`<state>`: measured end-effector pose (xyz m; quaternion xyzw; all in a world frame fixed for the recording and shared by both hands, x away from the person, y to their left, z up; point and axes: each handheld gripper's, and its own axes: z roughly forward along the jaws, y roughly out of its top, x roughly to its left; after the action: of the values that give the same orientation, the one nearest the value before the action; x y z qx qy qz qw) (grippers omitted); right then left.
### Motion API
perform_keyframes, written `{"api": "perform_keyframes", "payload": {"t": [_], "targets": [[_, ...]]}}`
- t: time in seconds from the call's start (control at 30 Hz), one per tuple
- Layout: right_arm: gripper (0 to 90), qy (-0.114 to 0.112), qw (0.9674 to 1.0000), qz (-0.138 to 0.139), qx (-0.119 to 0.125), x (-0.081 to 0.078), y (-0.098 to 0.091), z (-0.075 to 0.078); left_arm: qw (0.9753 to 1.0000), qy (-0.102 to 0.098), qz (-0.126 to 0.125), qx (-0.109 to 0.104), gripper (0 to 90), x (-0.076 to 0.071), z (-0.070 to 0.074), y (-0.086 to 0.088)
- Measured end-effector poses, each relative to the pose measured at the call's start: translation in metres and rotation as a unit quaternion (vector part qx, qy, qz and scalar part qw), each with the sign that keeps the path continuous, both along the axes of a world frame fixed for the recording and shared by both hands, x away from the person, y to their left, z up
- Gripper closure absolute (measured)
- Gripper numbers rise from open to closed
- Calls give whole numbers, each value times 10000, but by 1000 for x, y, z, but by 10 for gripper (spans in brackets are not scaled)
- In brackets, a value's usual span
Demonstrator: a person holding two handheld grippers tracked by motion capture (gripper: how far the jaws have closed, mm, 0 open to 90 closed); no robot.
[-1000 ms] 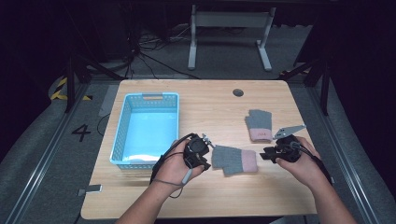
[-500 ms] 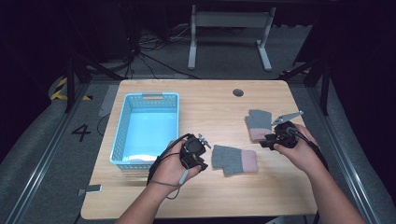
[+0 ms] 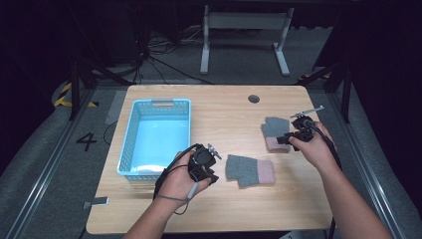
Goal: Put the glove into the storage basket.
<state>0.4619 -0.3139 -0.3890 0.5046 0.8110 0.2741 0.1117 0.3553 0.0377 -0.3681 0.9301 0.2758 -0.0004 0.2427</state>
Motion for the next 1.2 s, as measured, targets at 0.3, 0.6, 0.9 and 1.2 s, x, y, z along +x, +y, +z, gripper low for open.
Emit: {"api": "perform_keyframes", "payload": {"t": [0.3,0.6,0.9,1.2], "targets": [[546,31,9999,-41,-151,16,4,-9,10000,-22,-29,-36,710,1,1,-2],[527,42,9990,-406,-173,29,1,-27,10000,-39,-57,-13,707,2,1,-3],[512,57,9978,-603,-270,30,5,-36,10000,-38,-51,1,703,2,0,-3],[676,-215,9987,-401,-214,23,10,-26,10000,-28,-60,22,704,1,0,-4]]}}
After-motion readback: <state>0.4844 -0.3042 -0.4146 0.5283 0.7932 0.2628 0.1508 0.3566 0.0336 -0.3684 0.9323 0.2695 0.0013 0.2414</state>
